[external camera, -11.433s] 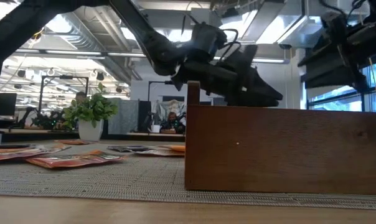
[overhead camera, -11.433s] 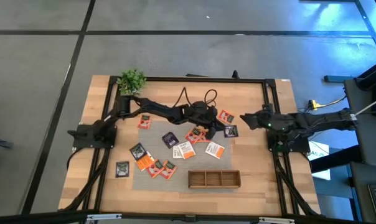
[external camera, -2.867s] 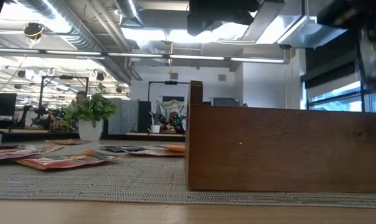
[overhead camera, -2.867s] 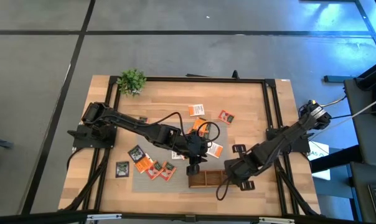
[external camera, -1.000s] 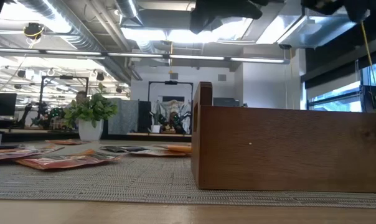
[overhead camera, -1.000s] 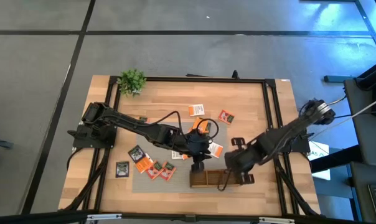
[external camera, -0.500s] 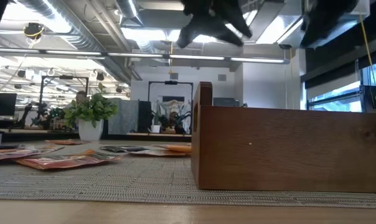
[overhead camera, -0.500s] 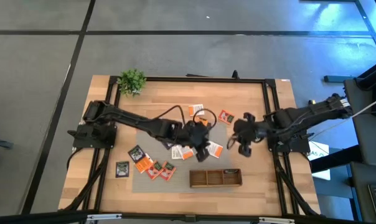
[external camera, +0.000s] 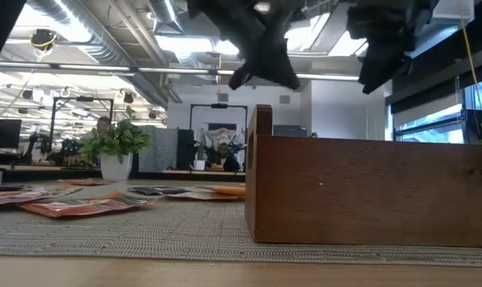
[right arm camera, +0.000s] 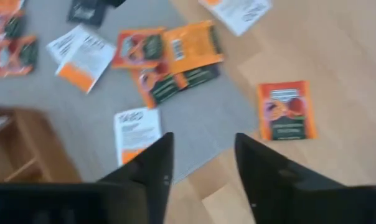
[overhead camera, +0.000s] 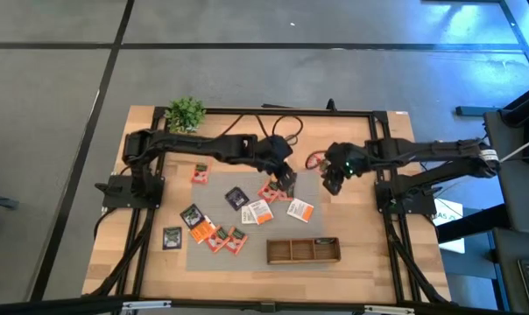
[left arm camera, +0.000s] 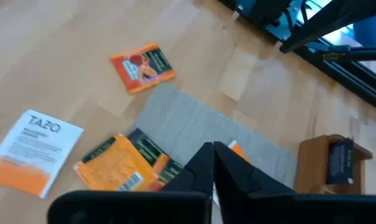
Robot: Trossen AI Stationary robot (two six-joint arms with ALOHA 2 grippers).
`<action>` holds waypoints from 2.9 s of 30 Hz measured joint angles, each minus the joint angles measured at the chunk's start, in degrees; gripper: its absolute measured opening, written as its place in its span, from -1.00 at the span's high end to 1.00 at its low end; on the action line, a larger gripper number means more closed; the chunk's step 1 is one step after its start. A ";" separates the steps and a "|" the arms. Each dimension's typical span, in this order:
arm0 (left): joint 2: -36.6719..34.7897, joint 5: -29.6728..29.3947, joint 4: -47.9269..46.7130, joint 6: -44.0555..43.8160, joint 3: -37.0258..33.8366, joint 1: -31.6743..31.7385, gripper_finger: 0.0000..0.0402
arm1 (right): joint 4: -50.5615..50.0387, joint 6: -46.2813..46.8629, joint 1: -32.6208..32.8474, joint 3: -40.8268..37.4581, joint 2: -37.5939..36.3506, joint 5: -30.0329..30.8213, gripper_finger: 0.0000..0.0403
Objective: Pick & Place Tea
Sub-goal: Put the yellow tea bag into the middle compartment of the wooden organizer
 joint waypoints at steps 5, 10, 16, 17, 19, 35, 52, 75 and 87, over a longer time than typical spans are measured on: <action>0.11 2.33 0.43 0.92 -2.65 3.15 0.99 | -0.11 6.89 -4.98 0.00 0.00 2.84 -0.26; 0.78 2.81 1.36 1.90 -6.26 4.62 0.99 | -0.38 8.39 -8.44 0.00 1.26 4.54 -0.35; 0.74 3.05 3.15 2.04 -8.91 4.71 0.99 | -0.36 3.27 -14.66 0.00 6.67 2.63 -0.29; 0.72 3.06 3.28 2.02 -9.07 4.68 0.99 | -0.44 3.34 -15.89 0.00 7.96 0.86 -0.27; 0.72 3.06 2.84 2.03 -9.39 4.67 0.99 | -1.18 3.85 -18.06 -0.02 10.38 -1.67 -0.24; 1.52 7.76 14.01 5.13 -9.35 6.77 0.99 | 20.79 15.10 -19.81 -19.51 6.16 -12.38 -0.05; 5.88 15.09 21.21 5.49 -9.39 8.50 0.99 | 41.39 -8.35 -19.81 -28.01 13.61 0.83 0.02; 5.88 14.81 21.20 5.49 -9.39 8.55 0.99 | 43.05 -17.55 -19.81 -27.87 18.82 -0.26 0.41; 5.88 11.91 21.20 4.88 -9.39 8.01 0.98 | 42.66 -17.50 -20.01 -27.96 18.84 -2.59 0.56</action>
